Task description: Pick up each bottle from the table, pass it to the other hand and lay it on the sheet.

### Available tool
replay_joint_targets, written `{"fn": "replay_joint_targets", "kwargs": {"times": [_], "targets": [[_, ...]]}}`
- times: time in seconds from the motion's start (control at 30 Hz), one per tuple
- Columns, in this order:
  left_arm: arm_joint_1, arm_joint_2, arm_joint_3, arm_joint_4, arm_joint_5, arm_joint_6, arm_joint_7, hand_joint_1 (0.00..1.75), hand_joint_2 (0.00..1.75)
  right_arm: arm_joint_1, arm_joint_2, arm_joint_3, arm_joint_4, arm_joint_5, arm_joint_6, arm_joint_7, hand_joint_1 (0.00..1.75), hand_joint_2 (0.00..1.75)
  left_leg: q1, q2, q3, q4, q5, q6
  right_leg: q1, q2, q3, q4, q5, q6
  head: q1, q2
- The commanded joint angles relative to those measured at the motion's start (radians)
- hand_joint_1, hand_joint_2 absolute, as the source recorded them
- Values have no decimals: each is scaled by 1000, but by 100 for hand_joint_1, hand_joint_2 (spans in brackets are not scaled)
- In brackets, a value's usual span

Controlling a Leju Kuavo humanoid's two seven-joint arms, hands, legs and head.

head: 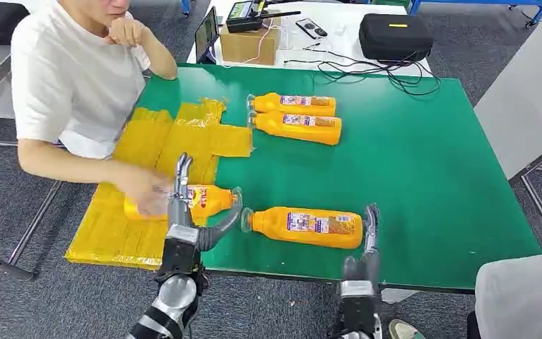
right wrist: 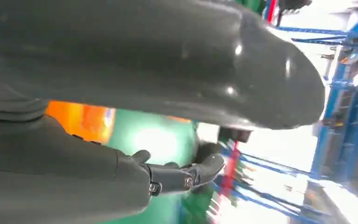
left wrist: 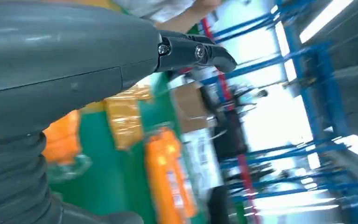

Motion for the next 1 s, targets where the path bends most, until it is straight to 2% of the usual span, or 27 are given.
{"fn": "replay_joint_targets", "kwargs": {"times": [0.03,0.07,0.13,0.2,0.27,0.37,0.5,0.6,0.7,0.83,1.0], "targets": [[163,12,-136,-425,-80,27,-23,0,175,-53,-116,-68,155,536,-21,148,0,175,1,2,2,0,-2,0,1,1,2,-1,-1,-1,0,0],[177,54,-187,-445,-16,27,-23,0,175,-73,-137,-121,163,672,-21,217,0,175,1,2,1,0,-1,0,1,1,2,-1,0,-1,0,0],[194,76,-212,-465,66,27,-23,0,175,-120,-183,-128,210,720,-21,266,0,175,0,3,4,-1,-2,0,0,1,4,-2,-1,-1,0,0],[196,77,-215,-467,91,27,-23,0,175,-131,-187,-140,208,739,-21,271,0,175,0,1,1,-1,-1,0,0,1,2,-2,0,-1,0,0],[180,100,-247,-438,178,27,-23,0,175,-168,-202,-157,245,813,-21,333,0,175,0,4,4,0,-2,0,0,4,4,-2,0,-2,0,0],[163,107,-263,-382,214,27,-23,0,175,-260,-256,-126,372,889,-21,407,0,175,-2,2,2,-2,0,1,-2,1,2,-2,1,-1,0,0],[155,100,-264,-375,256,-9,-23,0,175,-385,-282,-55,532,876,-16,415,0,175,-3,4,2,-1,0,2,-2,3,1,-2,2,0,0,0],[153,100,-273,-370,256,-16,-23,0,175,-474,-275,-13,634,887,39,455,0,175,-2,7,3,0,0,2,-1,6,2,-2,2,-1,0,0],[147,100,-278,-351,259,-26,-23,0,175,-534,-250,12,710,883,64,477,0,175,-2,4,3,0,0,2,-2,3,2,-1,2,1,0,0],[136,96,-281,-336,258,-29,-23,0,175,-589,-207,33,787,867,100,495,0,175,-2,7,4,-1,0,1,-2,5,2,-1,3,0,0,0],[136,96,-281,-336,258,-29,-23,0,175,-589,-207,33,787,867,100,495,0,175,-3,3,2,0,1,2,-2,2,1,-1,2,1,0,0]]}}
